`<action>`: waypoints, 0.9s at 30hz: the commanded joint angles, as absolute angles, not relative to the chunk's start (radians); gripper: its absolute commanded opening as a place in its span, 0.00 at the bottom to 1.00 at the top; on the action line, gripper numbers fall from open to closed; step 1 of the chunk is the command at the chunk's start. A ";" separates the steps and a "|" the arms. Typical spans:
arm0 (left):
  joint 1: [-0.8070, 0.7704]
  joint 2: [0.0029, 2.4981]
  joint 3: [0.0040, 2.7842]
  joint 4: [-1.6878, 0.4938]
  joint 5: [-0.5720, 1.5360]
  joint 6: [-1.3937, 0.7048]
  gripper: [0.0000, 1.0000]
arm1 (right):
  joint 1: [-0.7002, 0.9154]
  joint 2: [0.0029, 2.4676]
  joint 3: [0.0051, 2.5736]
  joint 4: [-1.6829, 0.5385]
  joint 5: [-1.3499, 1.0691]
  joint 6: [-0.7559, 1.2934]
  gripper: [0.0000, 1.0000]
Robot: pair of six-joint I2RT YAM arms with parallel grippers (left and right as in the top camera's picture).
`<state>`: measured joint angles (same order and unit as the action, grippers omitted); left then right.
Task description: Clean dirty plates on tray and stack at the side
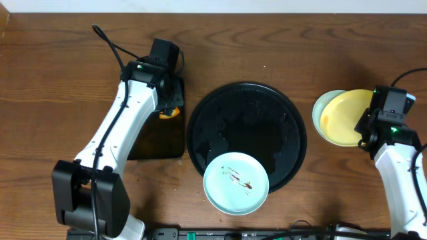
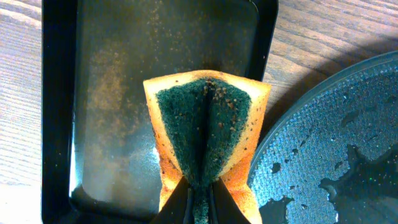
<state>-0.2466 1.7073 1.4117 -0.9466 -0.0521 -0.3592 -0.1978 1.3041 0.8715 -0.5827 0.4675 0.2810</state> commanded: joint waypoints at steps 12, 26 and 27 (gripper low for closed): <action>-0.242 1.681 1.409 -0.964 -0.064 -0.340 0.08 | -0.161 1.316 0.882 -0.583 -0.255 0.253 0.41; -0.242 1.681 1.409 -0.964 -0.064 -0.340 0.07 | 0.275 1.316 0.817 -0.950 -0.382 0.266 0.48; -0.242 1.681 1.409 -0.964 -0.064 -0.340 0.08 | 0.301 1.316 0.801 -0.942 -0.389 0.284 0.49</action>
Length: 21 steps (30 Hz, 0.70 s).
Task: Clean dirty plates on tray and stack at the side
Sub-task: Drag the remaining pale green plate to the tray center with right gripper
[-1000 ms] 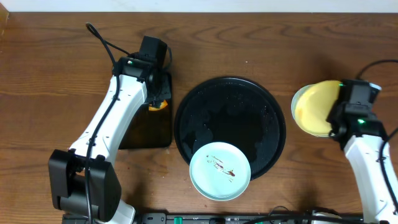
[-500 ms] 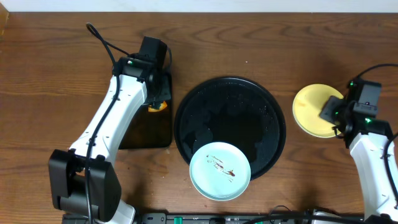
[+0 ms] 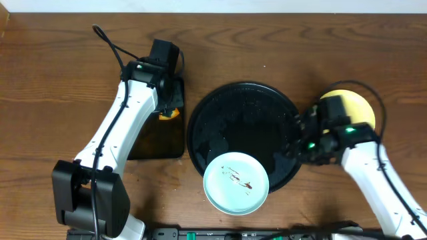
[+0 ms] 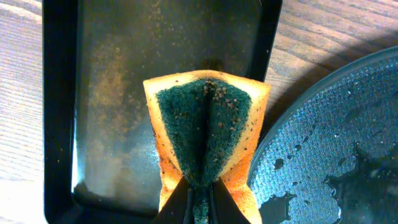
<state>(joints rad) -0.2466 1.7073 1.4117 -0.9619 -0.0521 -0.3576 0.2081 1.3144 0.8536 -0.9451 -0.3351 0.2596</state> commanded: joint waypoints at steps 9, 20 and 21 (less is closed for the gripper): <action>-0.242 1.681 1.409 -0.965 -0.064 -0.340 0.07 | 0.479 1.317 0.605 -0.731 -0.397 0.455 0.41; -0.242 1.681 1.409 -0.965 -0.064 -0.341 0.07 | 0.490 1.317 0.537 -0.536 -0.302 0.531 0.03; -0.242 1.681 1.409 -0.965 -0.064 -0.341 0.08 | 0.488 1.317 0.538 -0.511 -0.276 0.547 0.01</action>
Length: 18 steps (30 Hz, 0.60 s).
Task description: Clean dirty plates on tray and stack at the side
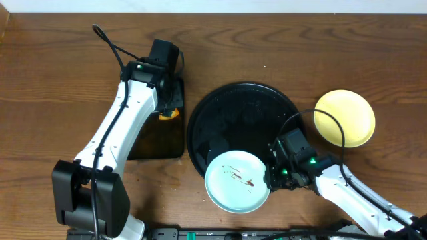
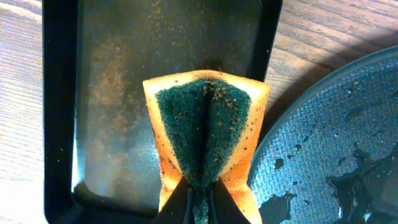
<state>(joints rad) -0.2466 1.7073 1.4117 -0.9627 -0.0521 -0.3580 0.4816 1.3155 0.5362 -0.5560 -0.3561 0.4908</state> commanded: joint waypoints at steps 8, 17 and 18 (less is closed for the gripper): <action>-0.242 1.681 1.409 -0.968 -0.064 -0.341 0.07 | 0.484 1.317 0.538 -0.300 -0.075 0.583 0.01; -0.242 1.700 1.408 -0.942 -0.093 -0.340 0.08 | 0.484 1.340 0.537 -0.219 0.153 0.583 0.01; -0.241 1.710 1.408 -0.941 -0.099 -0.339 0.08 | 0.484 1.344 0.537 -0.220 0.153 0.583 0.01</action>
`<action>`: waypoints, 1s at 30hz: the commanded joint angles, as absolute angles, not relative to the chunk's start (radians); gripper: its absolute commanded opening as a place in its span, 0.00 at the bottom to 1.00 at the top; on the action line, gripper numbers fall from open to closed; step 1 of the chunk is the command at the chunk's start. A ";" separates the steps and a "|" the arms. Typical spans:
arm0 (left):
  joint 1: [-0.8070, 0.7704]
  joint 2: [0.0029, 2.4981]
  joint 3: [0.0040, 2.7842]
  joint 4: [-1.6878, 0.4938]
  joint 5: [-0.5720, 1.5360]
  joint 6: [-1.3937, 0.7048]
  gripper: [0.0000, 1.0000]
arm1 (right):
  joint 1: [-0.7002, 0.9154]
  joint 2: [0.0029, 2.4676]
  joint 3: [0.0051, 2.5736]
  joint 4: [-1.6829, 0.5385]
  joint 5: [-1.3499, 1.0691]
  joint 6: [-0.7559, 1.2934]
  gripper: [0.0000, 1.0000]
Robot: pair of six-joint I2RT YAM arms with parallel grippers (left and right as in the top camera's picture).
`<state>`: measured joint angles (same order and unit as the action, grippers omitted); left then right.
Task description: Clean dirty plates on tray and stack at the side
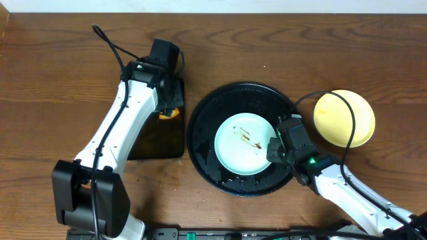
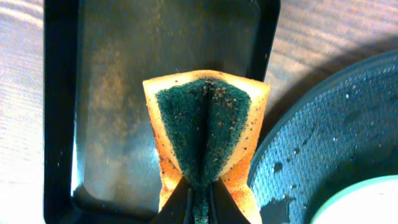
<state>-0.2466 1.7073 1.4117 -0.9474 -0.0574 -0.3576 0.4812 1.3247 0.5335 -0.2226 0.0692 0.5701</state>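
Note:
A pale green plate (image 1: 243,145) with brown smears lies in the middle of the wet round black tray (image 1: 203,127). My right gripper (image 1: 270,148) sits at the plate's right rim, shut on it. A clean yellow plate (image 1: 344,118) rests on the table to the right. My left gripper (image 2: 200,198) is shut on a folded orange sponge (image 2: 206,134), its speckled green face up, over the small rectangular black tray (image 2: 61,93). The round tray's rim (image 2: 323,118) and the plate's edge (image 2: 367,202) show at the left wrist view's right.
The small rectangular tray (image 1: 160,143) lies left of the round tray, under my left arm (image 1: 123,127). A black cable (image 1: 320,100) loops from the right arm past the yellow plate. Bare wooden table (image 1: 53,80) surrounds everything.
The pale green plate has gone from overhanging the round tray's front edge to its middle, with my right gripper at its right rim. The left gripper and sponge have stayed put.
First my right gripper was by the yellow plate at the right, the dirty plate overhanging the tray's front. Then the right arm was over the tray's right rim, then at the dirty plate's right edge. Now that plate lies mid-tray. The left gripper held the sponge throughout.

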 commanded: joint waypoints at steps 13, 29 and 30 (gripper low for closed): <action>-0.118 1.884 1.391 -0.861 0.121 -0.154 0.08 | 0.485 1.377 0.537 -0.230 0.145 0.583 0.01; 0.061 2.062 1.391 -0.936 0.018 -0.141 0.08 | 0.485 1.377 0.537 -0.231 0.144 0.583 0.01; 0.067 2.060 1.391 -0.943 -0.026 -0.186 0.07 | 0.485 1.377 0.537 -0.231 0.144 0.583 0.01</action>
<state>0.0341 2.0396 1.3983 -0.9215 0.2169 -0.0551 0.4812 1.3682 0.5335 -0.2272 0.1135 0.5739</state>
